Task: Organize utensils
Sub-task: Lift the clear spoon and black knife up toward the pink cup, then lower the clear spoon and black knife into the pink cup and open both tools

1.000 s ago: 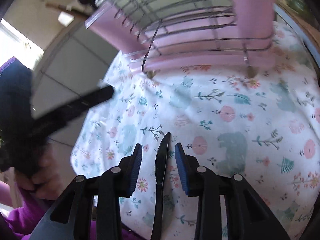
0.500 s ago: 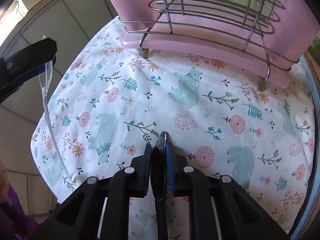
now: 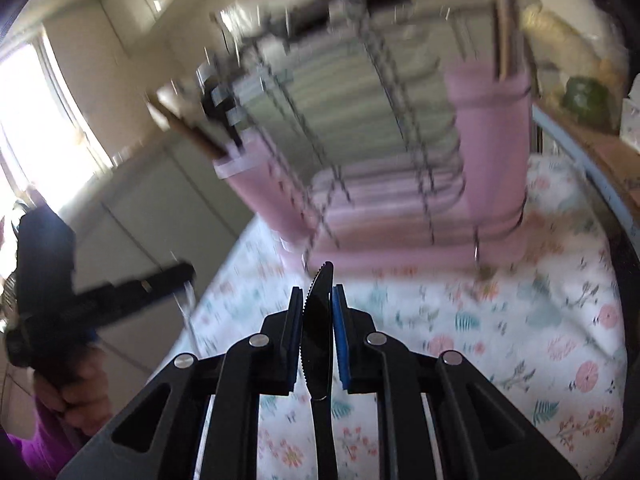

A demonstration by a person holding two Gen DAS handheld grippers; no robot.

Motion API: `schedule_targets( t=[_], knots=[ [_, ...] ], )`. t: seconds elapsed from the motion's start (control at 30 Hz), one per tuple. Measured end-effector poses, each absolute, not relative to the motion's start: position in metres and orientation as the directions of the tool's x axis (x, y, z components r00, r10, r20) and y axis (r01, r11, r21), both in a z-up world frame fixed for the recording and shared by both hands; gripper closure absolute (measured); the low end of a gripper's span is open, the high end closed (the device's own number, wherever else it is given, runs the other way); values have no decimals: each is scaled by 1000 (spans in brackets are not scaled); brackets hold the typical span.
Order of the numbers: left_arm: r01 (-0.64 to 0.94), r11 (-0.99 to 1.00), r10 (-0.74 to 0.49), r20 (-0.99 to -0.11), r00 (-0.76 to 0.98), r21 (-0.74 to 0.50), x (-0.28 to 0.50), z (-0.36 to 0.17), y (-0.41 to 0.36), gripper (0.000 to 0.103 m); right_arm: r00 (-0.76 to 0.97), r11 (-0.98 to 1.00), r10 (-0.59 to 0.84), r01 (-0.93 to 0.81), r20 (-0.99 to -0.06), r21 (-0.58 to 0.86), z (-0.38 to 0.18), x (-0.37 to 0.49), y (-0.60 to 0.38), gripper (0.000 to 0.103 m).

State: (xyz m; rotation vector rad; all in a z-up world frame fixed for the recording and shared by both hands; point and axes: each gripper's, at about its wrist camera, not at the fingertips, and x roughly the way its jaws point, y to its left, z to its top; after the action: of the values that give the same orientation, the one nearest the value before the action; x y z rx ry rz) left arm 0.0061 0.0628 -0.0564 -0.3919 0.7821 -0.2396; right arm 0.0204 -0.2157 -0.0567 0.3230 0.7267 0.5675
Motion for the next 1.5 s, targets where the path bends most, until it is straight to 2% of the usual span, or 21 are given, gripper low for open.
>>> schedule_targets(
  t=[0.13, 0.23, 0.47, 1.07, 1.3, 1.5],
  knots=[
    [75, 893, -359, -601, 714, -444, -1, -55, 64, 73, 707, 802, 575, -389, -411, 454, -56, 6, -229, 89],
    [80, 884, -367, -579, 728, -460, -7, -55, 66, 73, 763, 829, 533, -386, -365, 405, -59, -3, -238, 89],
    [73, 881, -362, -566, 741, -468, -14, -53, 69, 73, 738, 833, 540, -398, -405, 385, -61, -9, -239, 89],
    [79, 886, -343, -531, 774, -457, -35, -42, 75, 74, 722, 828, 556, -444, -412, 341, -38, -61, -243, 90],
    [103, 897, -321, -475, 819, -429, -37, -13, 78, 74, 757, 830, 547, -434, -358, 350, -12, -54, -256, 90],
    [134, 908, -303, -400, 865, -398, -27, 29, 78, 74, 815, 845, 514, -429, -266, 319, 35, -40, -273, 90]
  ],
)
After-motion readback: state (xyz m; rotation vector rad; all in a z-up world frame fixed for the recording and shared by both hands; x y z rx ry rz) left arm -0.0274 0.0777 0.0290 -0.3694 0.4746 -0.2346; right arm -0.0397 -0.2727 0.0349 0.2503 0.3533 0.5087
